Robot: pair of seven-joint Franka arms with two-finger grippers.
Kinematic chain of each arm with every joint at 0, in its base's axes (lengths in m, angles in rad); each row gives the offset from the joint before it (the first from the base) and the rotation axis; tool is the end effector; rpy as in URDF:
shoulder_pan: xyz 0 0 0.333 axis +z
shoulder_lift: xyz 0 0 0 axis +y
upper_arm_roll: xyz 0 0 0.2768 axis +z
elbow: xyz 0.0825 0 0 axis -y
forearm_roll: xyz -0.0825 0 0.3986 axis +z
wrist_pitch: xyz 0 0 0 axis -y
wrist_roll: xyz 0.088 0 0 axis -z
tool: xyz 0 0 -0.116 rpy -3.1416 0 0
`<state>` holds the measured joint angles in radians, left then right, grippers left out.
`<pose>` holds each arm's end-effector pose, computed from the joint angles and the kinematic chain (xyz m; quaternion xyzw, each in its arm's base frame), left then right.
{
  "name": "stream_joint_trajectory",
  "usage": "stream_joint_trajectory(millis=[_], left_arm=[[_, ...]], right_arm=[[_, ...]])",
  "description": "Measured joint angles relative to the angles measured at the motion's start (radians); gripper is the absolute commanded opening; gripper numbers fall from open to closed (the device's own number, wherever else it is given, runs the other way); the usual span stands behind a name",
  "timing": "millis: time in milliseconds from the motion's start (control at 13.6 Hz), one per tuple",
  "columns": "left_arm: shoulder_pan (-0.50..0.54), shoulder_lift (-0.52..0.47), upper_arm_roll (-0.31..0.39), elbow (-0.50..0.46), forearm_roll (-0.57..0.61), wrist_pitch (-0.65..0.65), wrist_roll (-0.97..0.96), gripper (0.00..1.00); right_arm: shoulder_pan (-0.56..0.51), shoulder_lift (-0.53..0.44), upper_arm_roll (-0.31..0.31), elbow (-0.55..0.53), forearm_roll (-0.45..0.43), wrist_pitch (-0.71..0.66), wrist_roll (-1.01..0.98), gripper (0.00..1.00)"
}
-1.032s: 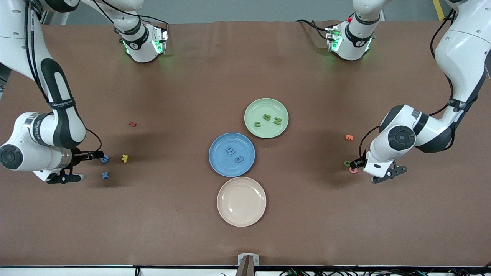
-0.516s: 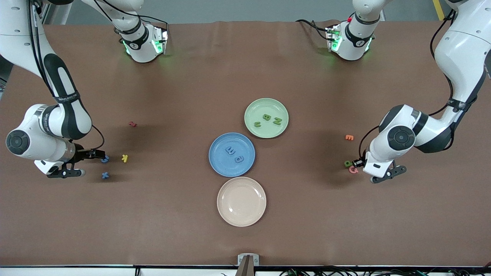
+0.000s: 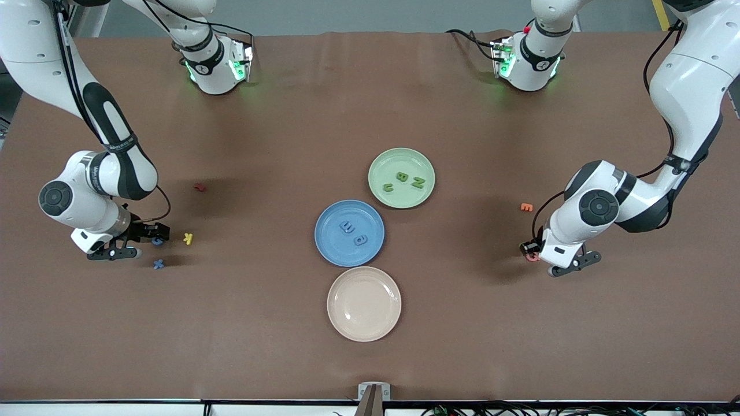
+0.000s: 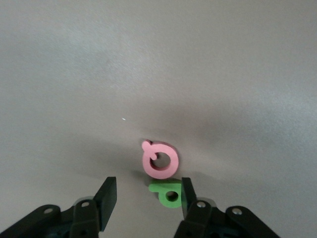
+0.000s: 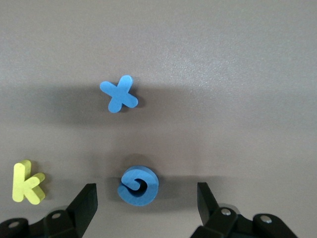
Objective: Sort letters by color into matching plates
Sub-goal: 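Carry the p to the green plate while the right gripper carries letter to blue plate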
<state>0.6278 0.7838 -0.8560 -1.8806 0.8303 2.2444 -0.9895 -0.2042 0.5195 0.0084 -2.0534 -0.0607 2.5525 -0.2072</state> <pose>0.6005 -0.1161 0.1535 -0.9866 -0.1608 0.0021 0.0274 0.5679 -0.1119 0.1231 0.9994 0.0306 -0.0128 0.0122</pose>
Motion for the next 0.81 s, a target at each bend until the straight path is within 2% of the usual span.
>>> stream_joint_trajectory(millis=[221,589,663,811], left_arm=[[0.001,0.006,0.002,-0.017,0.000,0.027,0.000,0.61],[0.005,0.019,0.030,-0.042,0.000,0.090,-0.001,0.56],[0.006,0.022,0.030,-0.042,0.000,0.092,-0.001,0.53],[0.006,0.023,0.030,-0.041,0.000,0.096,-0.001,0.37]], right_arm=[[0.000,0.000,0.000,0.003,0.000,0.002,0.001,0.63],[0.000,0.000,0.000,0.005,0.000,0.002,0.001,0.63],[0.000,0.000,0.000,0.005,0.000,0.002,0.001,0.63],[0.000,0.000,0.000,0.005,0.000,0.002,0.001,0.63]])
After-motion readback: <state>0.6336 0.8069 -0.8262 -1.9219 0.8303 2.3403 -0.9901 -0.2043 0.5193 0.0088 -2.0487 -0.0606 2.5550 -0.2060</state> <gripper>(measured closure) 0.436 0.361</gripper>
